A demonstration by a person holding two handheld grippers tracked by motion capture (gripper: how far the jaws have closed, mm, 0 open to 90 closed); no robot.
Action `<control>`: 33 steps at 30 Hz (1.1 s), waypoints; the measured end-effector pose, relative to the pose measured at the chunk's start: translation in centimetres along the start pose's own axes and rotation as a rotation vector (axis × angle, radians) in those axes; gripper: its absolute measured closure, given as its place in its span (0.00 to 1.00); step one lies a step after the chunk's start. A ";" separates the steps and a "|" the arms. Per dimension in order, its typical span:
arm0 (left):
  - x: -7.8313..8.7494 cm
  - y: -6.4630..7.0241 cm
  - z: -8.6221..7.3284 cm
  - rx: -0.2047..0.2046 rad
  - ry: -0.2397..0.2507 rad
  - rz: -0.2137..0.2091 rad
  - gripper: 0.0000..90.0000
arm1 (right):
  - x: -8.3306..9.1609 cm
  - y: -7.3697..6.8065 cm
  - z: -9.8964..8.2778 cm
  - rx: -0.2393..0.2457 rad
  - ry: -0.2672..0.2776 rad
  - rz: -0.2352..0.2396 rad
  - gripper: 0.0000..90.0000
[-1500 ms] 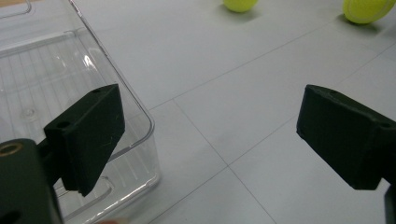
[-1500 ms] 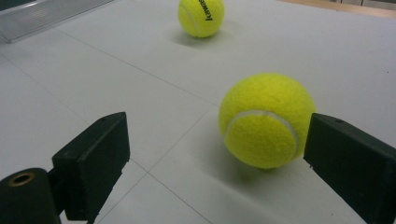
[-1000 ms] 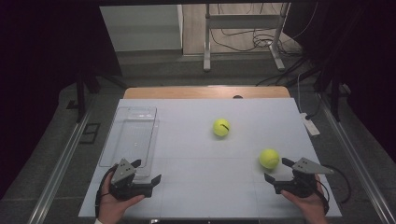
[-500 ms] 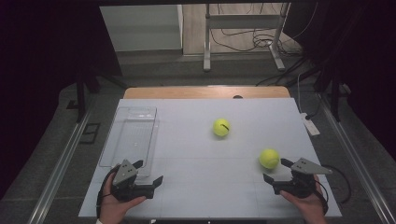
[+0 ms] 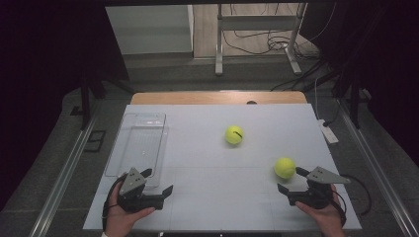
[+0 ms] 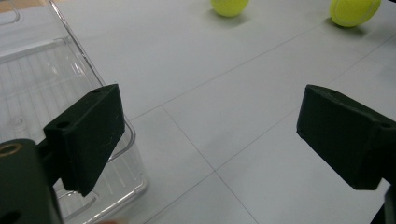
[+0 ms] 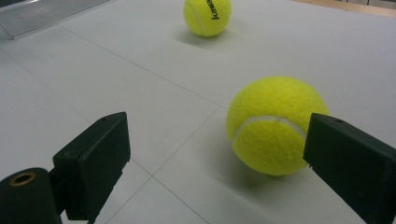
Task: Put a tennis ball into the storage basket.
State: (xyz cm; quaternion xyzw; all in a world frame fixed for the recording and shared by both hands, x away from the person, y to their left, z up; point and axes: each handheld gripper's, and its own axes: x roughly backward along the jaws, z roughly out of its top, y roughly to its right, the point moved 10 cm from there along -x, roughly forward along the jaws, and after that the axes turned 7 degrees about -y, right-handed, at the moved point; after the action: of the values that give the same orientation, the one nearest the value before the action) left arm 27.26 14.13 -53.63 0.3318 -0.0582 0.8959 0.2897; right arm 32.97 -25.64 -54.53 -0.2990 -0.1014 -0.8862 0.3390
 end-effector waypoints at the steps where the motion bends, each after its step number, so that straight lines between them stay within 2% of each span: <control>1: 0.0 0.0 0.1 0.001 0.001 -0.001 0.09 | 0.0 0.0 0.0 0.000 -0.001 0.000 0.08; 16: 0.1 0.9 1.4 -0.015 0.001 -0.027 0.09 | 0.1 0.1 -0.1 -0.004 -0.002 -0.005 0.08; 33: -1.2 1.9 2.7 -0.039 -0.038 -0.065 0.10 | -0.1 0.1 -0.1 -0.005 -0.001 0.003 0.08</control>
State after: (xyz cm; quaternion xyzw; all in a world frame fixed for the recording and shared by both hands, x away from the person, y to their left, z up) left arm 28.46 11.20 -52.13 0.3449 -0.0703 0.8781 0.3240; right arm 33.05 -25.66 -54.63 -0.3006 -0.0989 -0.8858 0.3394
